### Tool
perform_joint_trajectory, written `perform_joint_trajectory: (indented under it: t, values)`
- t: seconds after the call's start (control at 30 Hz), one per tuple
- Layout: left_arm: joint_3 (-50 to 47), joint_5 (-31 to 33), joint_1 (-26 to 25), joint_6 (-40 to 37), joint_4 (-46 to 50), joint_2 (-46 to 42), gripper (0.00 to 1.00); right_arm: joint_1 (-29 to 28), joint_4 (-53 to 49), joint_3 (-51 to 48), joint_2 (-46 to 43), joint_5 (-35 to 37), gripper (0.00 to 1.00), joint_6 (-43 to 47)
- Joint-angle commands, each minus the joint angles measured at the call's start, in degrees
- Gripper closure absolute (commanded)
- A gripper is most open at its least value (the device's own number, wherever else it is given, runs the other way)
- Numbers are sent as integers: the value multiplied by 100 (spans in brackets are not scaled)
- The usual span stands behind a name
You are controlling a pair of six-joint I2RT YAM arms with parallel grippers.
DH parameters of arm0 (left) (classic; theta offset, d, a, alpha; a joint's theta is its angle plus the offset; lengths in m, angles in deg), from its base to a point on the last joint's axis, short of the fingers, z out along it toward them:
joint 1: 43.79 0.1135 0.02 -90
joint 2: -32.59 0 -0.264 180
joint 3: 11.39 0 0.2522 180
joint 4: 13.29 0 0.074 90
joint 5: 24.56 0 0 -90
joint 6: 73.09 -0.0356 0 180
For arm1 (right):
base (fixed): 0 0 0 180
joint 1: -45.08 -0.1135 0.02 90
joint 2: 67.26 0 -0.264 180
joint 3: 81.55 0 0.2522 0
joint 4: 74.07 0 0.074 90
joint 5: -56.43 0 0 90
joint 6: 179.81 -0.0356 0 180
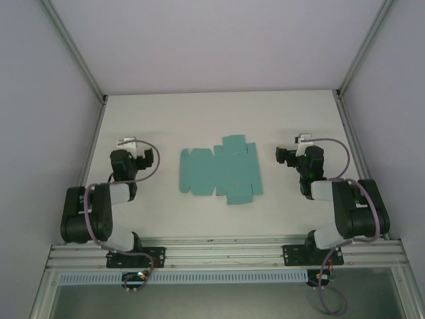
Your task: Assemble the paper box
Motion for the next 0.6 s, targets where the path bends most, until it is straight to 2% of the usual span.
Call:
perform_joint_trajectory:
  t: [0.0, 0.07, 0.17, 0.23, 0.33, 0.47, 0.57]
  values:
    - [288, 73, 6, 172, 928, -765, 0, -51, -1002, 394, -739, 40, 0, -61]
    - [331, 220, 13, 807, 1238, -1234, 0, -51, -1932, 743, -1130, -145, 0, -346]
    - [609, -250, -22, 1199, 2212, -1732, 0, -191, -2808, 1165, -1451, -571, 0, -778]
    - [926, -398, -113, 1667, 3085, -1816, 0, -481, -3240, 1402, -1514, -658, 0, -1124]
    - [1166, -735, -403, 2298, 3710, -1620, 0, -1079, -3894, 1795, -1363, -601, 3, -1681]
    - [1471, -1066, -913, 2738, 4186, -1038, 0, -1668, -4527, 2290, -710, -930, 18, -2451]
    - [1561, -1340, -1196, 2990, 4199, -572, 0, -2025, -4527, 2425, -45, -1038, 32, -2821]
